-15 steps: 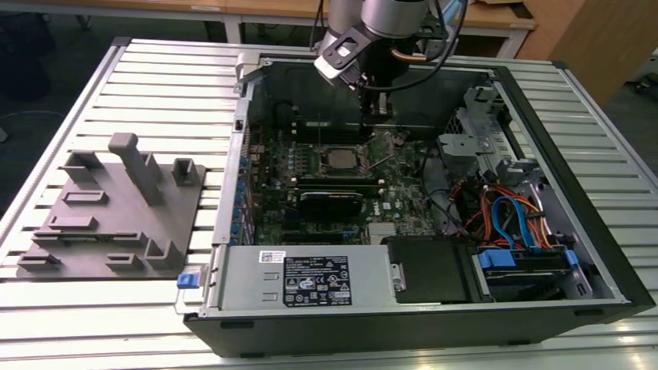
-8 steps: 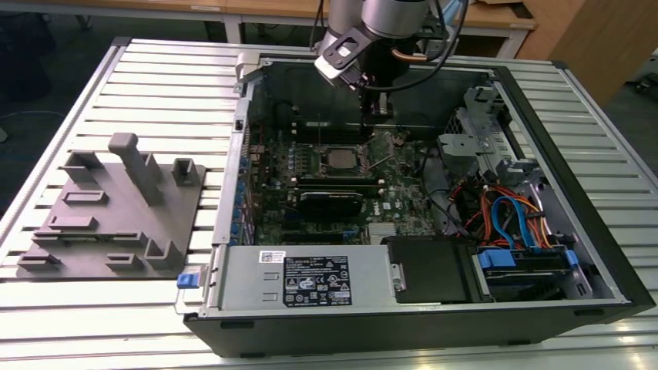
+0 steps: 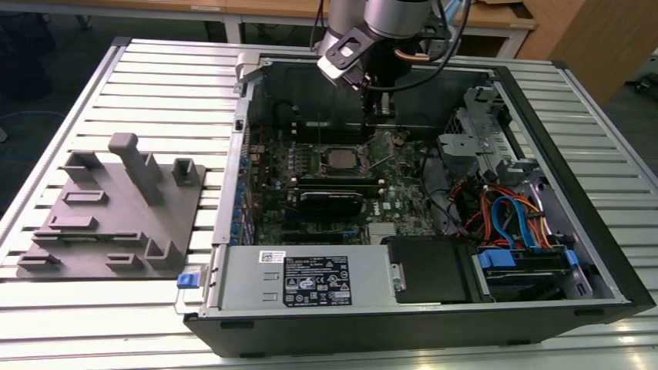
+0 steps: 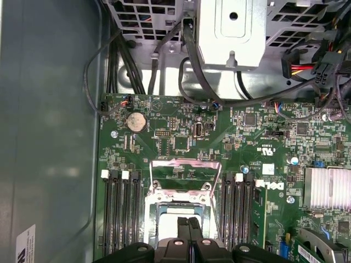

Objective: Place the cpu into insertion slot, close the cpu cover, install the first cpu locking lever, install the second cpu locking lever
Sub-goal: 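Close the cpu cover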

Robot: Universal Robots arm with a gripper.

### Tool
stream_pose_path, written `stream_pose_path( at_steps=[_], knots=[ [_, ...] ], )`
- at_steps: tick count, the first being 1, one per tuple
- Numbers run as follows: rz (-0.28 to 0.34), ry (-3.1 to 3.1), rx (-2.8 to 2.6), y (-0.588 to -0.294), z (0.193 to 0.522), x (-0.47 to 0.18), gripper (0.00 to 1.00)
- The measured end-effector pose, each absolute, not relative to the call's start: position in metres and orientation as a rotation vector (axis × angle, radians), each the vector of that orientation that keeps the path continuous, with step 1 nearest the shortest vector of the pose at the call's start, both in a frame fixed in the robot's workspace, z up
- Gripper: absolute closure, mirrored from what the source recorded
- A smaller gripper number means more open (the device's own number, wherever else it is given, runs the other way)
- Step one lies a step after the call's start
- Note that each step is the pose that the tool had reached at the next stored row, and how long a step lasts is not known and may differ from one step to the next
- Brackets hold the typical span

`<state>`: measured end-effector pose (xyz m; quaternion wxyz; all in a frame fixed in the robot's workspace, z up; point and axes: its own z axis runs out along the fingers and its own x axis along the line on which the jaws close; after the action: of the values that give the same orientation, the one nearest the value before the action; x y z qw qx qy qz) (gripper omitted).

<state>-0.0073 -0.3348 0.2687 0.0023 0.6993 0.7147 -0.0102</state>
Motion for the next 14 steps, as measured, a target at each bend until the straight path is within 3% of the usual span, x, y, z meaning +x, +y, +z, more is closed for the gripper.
stream_pose_path(
  at_steps=[14],
  knots=[
    [-0.032,2.242,2.194,-0.335,0.268,0.006,0.9]
  ],
)
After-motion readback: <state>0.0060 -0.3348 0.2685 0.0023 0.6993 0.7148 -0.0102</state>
